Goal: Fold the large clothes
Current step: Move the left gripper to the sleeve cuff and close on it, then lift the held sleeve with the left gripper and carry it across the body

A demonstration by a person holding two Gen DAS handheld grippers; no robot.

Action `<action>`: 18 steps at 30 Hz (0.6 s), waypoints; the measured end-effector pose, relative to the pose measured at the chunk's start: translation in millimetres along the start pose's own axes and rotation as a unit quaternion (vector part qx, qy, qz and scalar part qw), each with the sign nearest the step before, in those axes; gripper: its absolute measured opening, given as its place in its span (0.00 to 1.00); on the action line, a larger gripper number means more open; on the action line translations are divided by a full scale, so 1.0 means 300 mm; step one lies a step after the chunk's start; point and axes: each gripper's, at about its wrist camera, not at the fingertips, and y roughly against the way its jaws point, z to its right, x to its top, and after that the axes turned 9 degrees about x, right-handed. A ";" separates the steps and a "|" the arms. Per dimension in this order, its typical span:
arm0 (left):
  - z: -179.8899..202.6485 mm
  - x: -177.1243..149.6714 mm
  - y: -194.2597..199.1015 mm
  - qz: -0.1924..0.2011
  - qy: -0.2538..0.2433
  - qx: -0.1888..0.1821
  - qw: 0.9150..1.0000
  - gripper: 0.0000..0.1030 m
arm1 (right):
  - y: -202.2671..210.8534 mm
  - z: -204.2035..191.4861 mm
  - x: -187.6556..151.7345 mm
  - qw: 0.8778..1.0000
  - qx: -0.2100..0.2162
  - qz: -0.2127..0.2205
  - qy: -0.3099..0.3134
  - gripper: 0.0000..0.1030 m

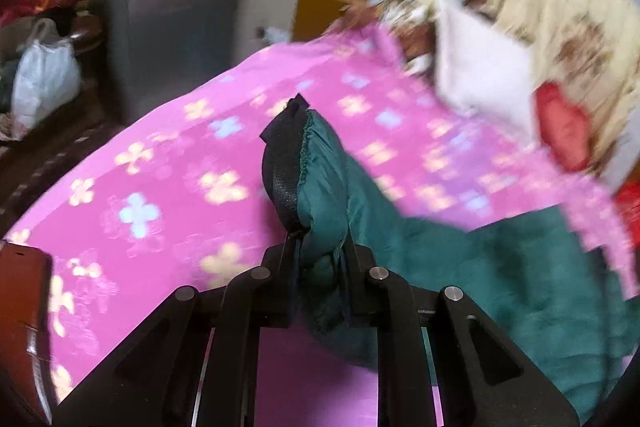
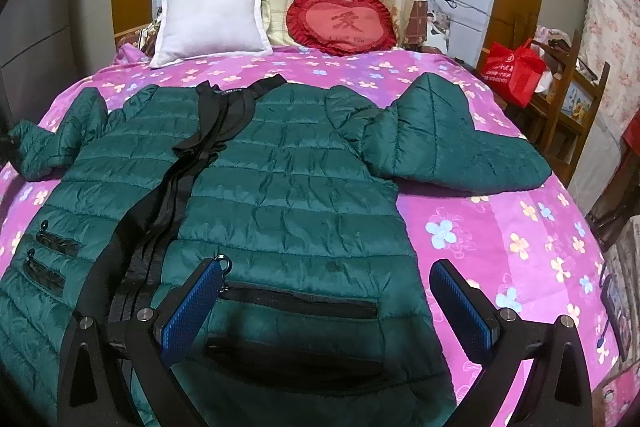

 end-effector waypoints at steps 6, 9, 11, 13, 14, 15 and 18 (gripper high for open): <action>0.154 0.042 0.121 0.011 -0.003 -0.079 0.997 0.14 | -0.003 0.045 -0.011 1.000 -0.013 -0.015 -0.021 1.00; 0.272 0.031 0.180 0.018 -0.014 -0.114 0.993 0.14 | -0.009 0.066 -0.022 0.999 -0.035 -0.024 -0.021 1.00; 0.355 0.019 0.224 0.024 -0.019 -0.150 0.988 0.14 | -0.015 0.087 -0.029 0.998 -0.043 -0.030 -0.028 1.00; 0.451 0.002 0.269 0.030 -0.024 -0.185 0.982 0.14 | -0.021 0.117 -0.034 0.997 -0.050 -0.034 -0.042 1.00; 0.482 0.000 0.286 0.032 -0.028 -0.198 0.979 0.14 | -0.021 0.131 -0.034 0.997 -0.055 -0.034 -0.050 1.00; 0.537 -0.008 0.310 0.033 -0.034 -0.216 0.975 0.14 | -0.019 0.141 -0.034 0.996 -0.059 -0.031 -0.056 1.00; 0.684 -0.028 0.371 0.031 -0.049 -0.265 0.963 0.14 | -0.015 0.165 -0.033 0.995 -0.069 -0.024 -0.069 1.00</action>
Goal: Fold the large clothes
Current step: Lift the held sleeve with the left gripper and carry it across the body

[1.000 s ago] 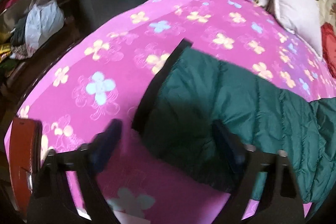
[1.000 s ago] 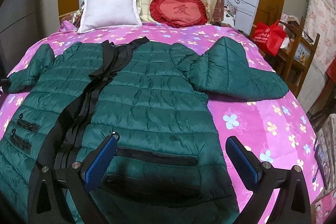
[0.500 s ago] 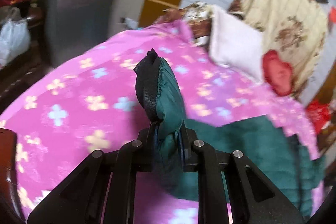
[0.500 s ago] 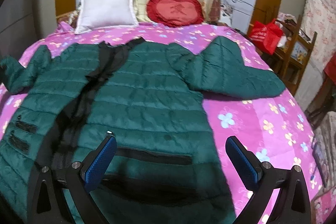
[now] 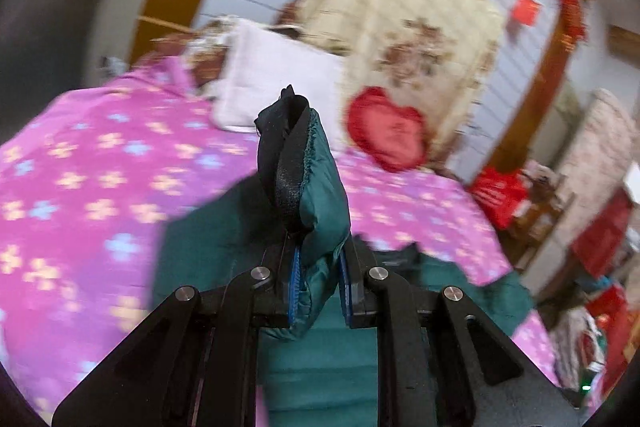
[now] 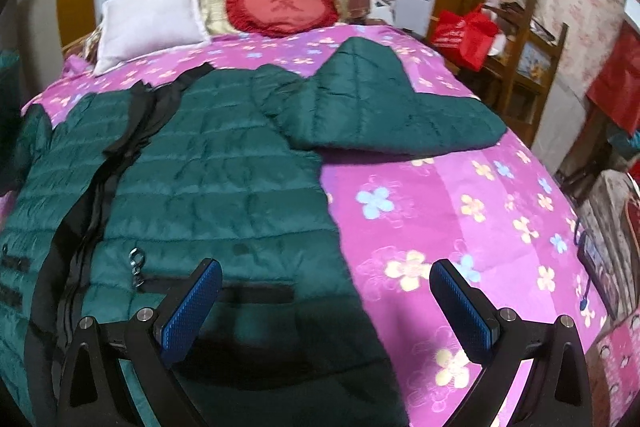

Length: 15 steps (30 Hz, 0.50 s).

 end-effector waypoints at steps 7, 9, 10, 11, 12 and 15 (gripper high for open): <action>0.320 -0.048 -0.103 -0.027 -0.011 -0.108 0.994 0.14 | -0.011 0.014 0.006 1.000 -0.009 -0.005 0.000 1.00; 0.372 -0.087 -0.161 -0.048 -0.008 -0.128 0.991 0.14 | -0.016 0.020 0.002 1.000 -0.009 -0.011 0.001 1.00; 0.387 -0.112 -0.193 -0.063 -0.002 -0.139 0.988 0.14 | -0.017 0.025 0.001 1.000 -0.008 -0.012 0.000 1.00; 0.397 -0.141 -0.231 -0.080 0.007 -0.151 0.985 0.14 | -0.017 0.030 -0.001 1.000 -0.008 -0.013 -0.001 1.00; 0.409 -0.173 -0.268 -0.094 0.013 -0.158 0.983 0.14 | -0.018 0.035 -0.001 1.000 -0.008 -0.014 -0.003 1.00; 0.451 -0.251 -0.339 -0.126 0.040 -0.181 0.975 0.14 | -0.018 0.051 -0.005 1.000 -0.006 -0.016 -0.009 1.00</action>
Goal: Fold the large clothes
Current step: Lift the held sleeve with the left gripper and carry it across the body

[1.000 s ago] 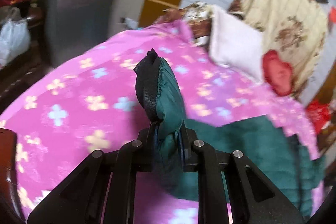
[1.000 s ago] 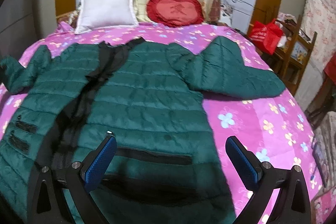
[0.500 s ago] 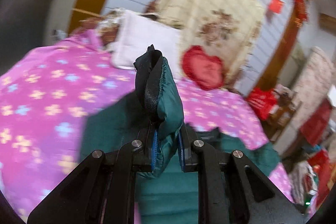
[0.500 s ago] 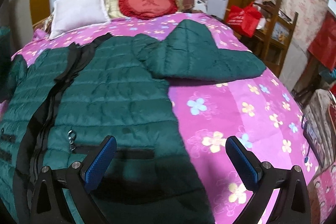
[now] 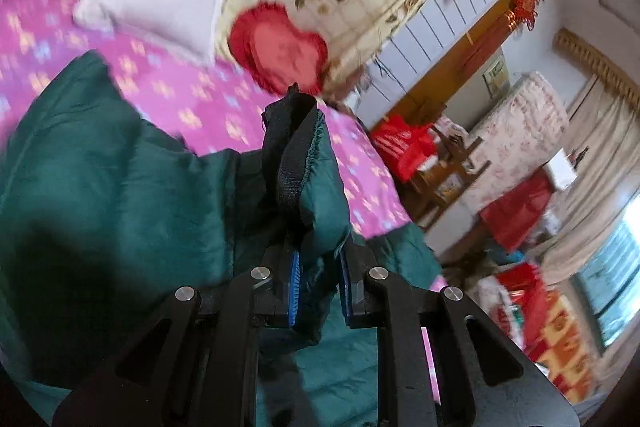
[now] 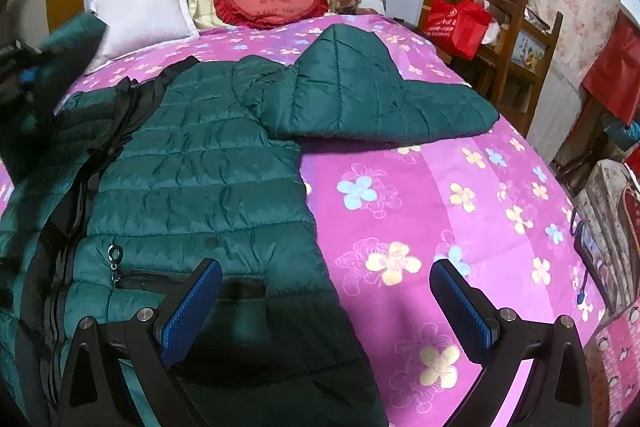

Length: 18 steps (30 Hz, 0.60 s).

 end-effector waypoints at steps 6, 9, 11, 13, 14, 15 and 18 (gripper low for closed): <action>0.083 -0.062 -0.116 -0.024 -0.026 -0.015 0.999 0.15 | -0.016 0.020 -0.003 1.000 -0.006 -0.011 0.000 1.00; 0.048 -0.075 -0.149 -0.023 -0.031 0.042 0.998 0.34 | -0.013 0.038 -0.008 1.000 -0.001 -0.011 -0.006 1.00; 0.006 -0.083 -0.153 -0.021 -0.009 0.052 0.998 0.50 | -0.012 0.047 -0.008 1.000 0.002 -0.011 -0.012 1.00; -0.037 -0.088 -0.143 -0.020 0.013 0.052 0.998 0.56 | -0.016 0.050 -0.005 1.000 0.003 -0.012 -0.016 1.00; -0.050 -0.089 -0.135 -0.025 0.022 0.046 0.998 0.57 | -0.017 0.049 -0.005 1.000 0.002 -0.012 -0.016 1.00; -0.061 -0.092 -0.126 -0.030 0.029 0.040 0.998 0.57 | -0.018 0.045 -0.004 1.000 0.001 -0.012 -0.015 1.00; -0.082 -0.104 -0.097 -0.039 0.036 0.039 0.998 0.62 | -0.022 0.031 0.001 1.000 -0.001 -0.011 -0.016 1.00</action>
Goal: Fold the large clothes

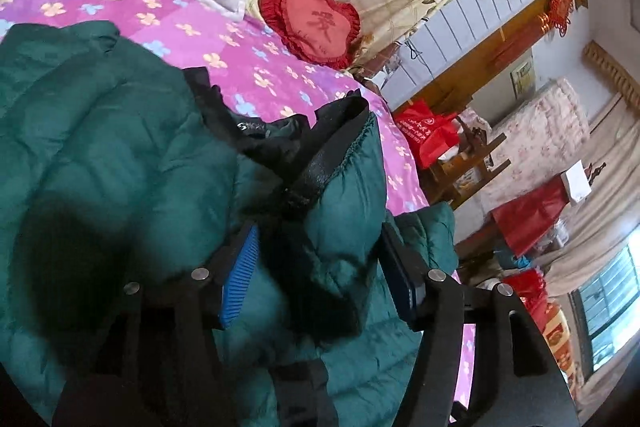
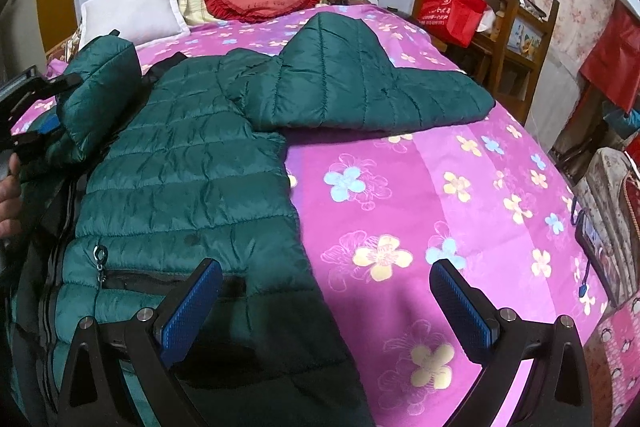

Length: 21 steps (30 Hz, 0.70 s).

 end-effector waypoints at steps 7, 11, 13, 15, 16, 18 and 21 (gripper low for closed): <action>-0.087 -0.003 0.179 0.012 0.017 0.020 1.000 0.63 | 0.006 -0.045 0.011 1.000 0.004 0.015 -0.009 1.00; -0.173 0.038 0.291 0.051 0.026 0.077 0.995 0.63 | 0.008 -0.066 0.047 1.000 0.005 0.027 -0.014 1.00; -0.227 0.052 0.328 0.074 0.041 0.113 0.990 0.63 | 0.010 -0.072 0.094 0.999 0.029 0.033 -0.030 1.00; -0.281 0.059 0.335 0.082 0.042 0.165 0.982 0.63 | -0.010 -0.102 0.160 0.998 0.044 0.033 -0.028 1.00; -0.301 0.062 0.330 0.077 0.046 0.193 0.977 0.63 | -0.031 -0.121 0.190 0.998 0.045 0.030 -0.024 1.00; -0.343 0.071 0.322 0.060 0.069 0.236 0.968 0.63 | -0.100 -0.166 0.273 0.998 0.057 0.023 -0.027 1.00; -0.391 0.081 0.321 0.052 0.087 0.265 0.959 0.63 | -0.243 -0.202 0.374 0.991 0.115 0.007 -0.066 1.00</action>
